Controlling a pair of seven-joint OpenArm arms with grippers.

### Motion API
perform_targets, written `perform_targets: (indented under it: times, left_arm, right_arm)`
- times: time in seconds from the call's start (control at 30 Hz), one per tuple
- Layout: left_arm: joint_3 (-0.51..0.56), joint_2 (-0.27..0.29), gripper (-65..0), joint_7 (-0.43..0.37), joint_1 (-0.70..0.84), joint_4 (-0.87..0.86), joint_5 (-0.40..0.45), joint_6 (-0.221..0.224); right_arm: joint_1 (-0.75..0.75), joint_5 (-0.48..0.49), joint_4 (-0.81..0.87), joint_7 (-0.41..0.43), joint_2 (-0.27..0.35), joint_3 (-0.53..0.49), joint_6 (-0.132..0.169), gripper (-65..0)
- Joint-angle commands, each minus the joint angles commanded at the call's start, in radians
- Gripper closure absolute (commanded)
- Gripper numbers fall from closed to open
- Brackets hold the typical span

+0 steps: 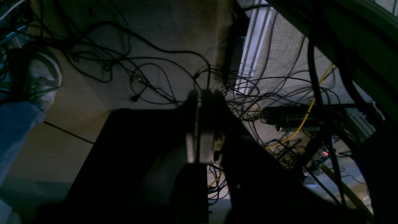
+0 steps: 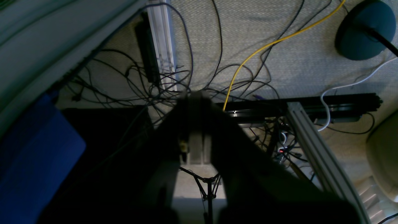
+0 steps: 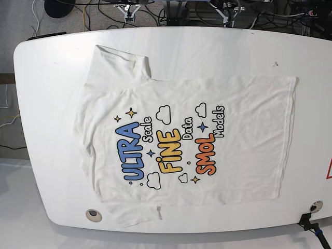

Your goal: Fold the T-shirt properly

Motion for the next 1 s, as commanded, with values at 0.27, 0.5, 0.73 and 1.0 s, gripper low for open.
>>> perform_targets:
  times: [0.27, 0.5, 0.73, 1.0]
  left_arm:
    - [0.007, -0.006, 0.0, -0.032, 0.005, 0.004, -0.011, -0.007]
    - [0.003, -0.006, 0.0, -0.033, 0.012, 0.001, -0.010, -0.009]
    - [0.003, -0.006, 0.0, -0.033, 0.007, 0.000, -0.010, -0.013]
    - [0.002, -0.008, 0.0, -0.037, 0.009, 0.004, -0.013, -0.011]
  right_arm:
    - [-0.004, -0.009, 0.011, 0.007, -0.001, -0.001, 0.012, 0.0]
    - [-0.006, -0.014, 0.006, 0.005, -0.001, 0.002, 0.009, 0.0]
    - [-0.007, -0.012, 0.008, 0.006, -0.002, 0.002, 0.010, 0.0]
    - [-0.010, -0.011, 0.008, 0.003, -0.001, 0.000, 0.012, 0.0]
